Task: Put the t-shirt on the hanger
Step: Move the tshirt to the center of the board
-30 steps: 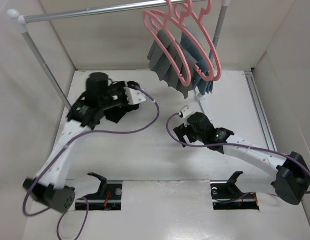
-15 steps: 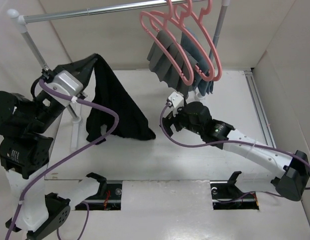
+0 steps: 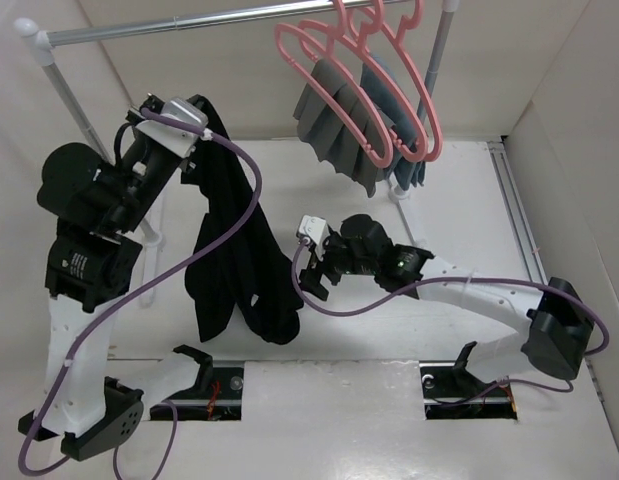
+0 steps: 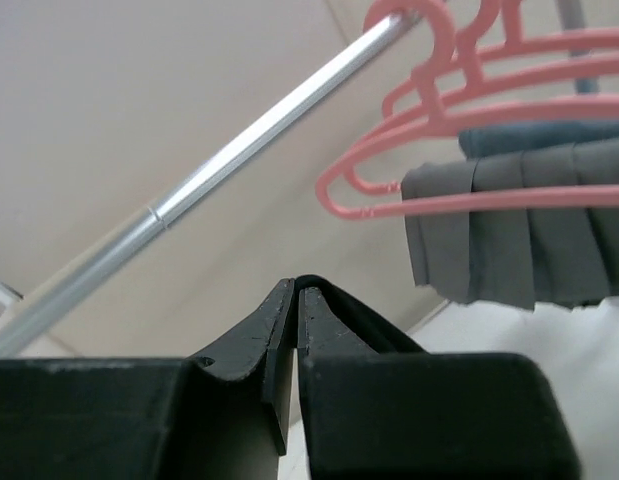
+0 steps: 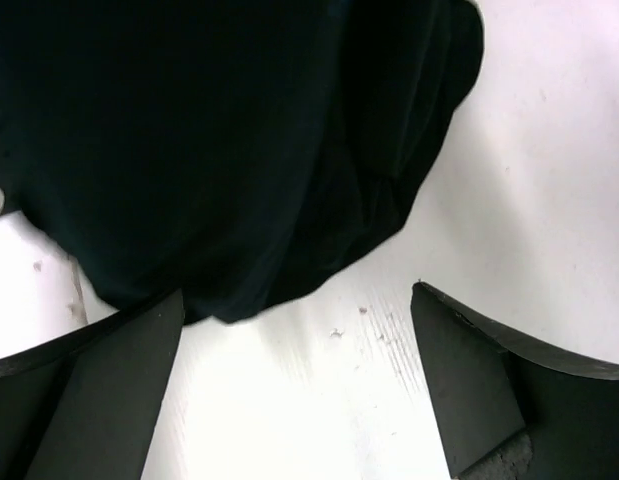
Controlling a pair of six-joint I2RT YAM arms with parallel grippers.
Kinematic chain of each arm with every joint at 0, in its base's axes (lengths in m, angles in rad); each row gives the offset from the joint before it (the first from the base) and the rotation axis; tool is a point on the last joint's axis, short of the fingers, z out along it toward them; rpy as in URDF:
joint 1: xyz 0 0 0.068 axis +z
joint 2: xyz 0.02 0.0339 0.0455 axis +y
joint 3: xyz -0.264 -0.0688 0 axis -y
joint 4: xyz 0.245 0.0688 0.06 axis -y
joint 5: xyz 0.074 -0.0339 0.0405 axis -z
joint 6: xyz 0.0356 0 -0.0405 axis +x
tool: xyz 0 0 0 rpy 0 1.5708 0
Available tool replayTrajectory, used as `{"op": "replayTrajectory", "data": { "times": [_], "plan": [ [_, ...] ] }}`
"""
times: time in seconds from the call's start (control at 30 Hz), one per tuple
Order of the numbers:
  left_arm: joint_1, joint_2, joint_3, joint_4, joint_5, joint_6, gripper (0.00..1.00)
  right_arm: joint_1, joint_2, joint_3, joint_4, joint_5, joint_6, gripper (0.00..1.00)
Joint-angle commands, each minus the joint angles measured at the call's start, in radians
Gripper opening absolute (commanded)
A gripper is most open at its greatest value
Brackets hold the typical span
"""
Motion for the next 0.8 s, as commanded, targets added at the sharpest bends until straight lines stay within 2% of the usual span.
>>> {"op": "replayTrajectory", "data": {
  "times": [0.0,0.17,0.3,0.43,0.47,0.53,0.57,0.63,0.7,0.73,0.77],
  "plan": [
    [-0.001,-0.042,-0.064,0.116,-0.084,0.031,0.0,0.002,-0.048,-0.02,0.01,-0.029,-0.045,1.0],
    [-0.001,-0.054,-0.099,0.126,-0.162,0.031,0.0,0.014,-0.009,-0.029,-0.01,-0.102,-0.056,1.0],
    [-0.001,-0.083,-0.112,0.126,-0.162,0.031,0.0,0.061,0.028,0.023,0.002,-0.08,-0.054,1.0],
    [-0.001,-0.093,-0.122,0.116,-0.162,0.008,0.0,0.062,0.177,0.127,0.052,-0.007,0.002,1.0],
    [-0.001,-0.093,-0.122,0.107,-0.172,0.008,0.0,0.062,0.255,0.177,0.052,-0.007,0.015,1.0],
    [-0.001,-0.102,-0.113,0.096,-0.184,-0.004,0.0,0.062,0.329,0.236,0.061,-0.062,0.029,0.98],
    [-0.001,-0.102,-0.113,0.085,-0.184,-0.017,0.0,0.062,0.387,0.289,0.061,-0.1,0.029,0.93],
    [-0.001,-0.114,-0.093,0.074,-0.211,-0.017,0.0,0.062,0.427,0.329,0.061,-0.165,0.041,0.62],
    [-0.001,-0.125,-0.093,0.065,-0.231,-0.017,0.0,0.051,0.439,0.355,0.044,-0.112,0.065,0.24],
    [-0.001,-0.139,-0.084,0.054,-0.25,-0.008,0.0,0.042,0.439,0.365,0.03,-0.071,0.065,0.0],
    [-0.001,-0.154,-0.084,0.054,-0.259,-0.008,0.0,0.028,0.426,0.383,0.009,0.012,0.065,0.0]
  ]
}}
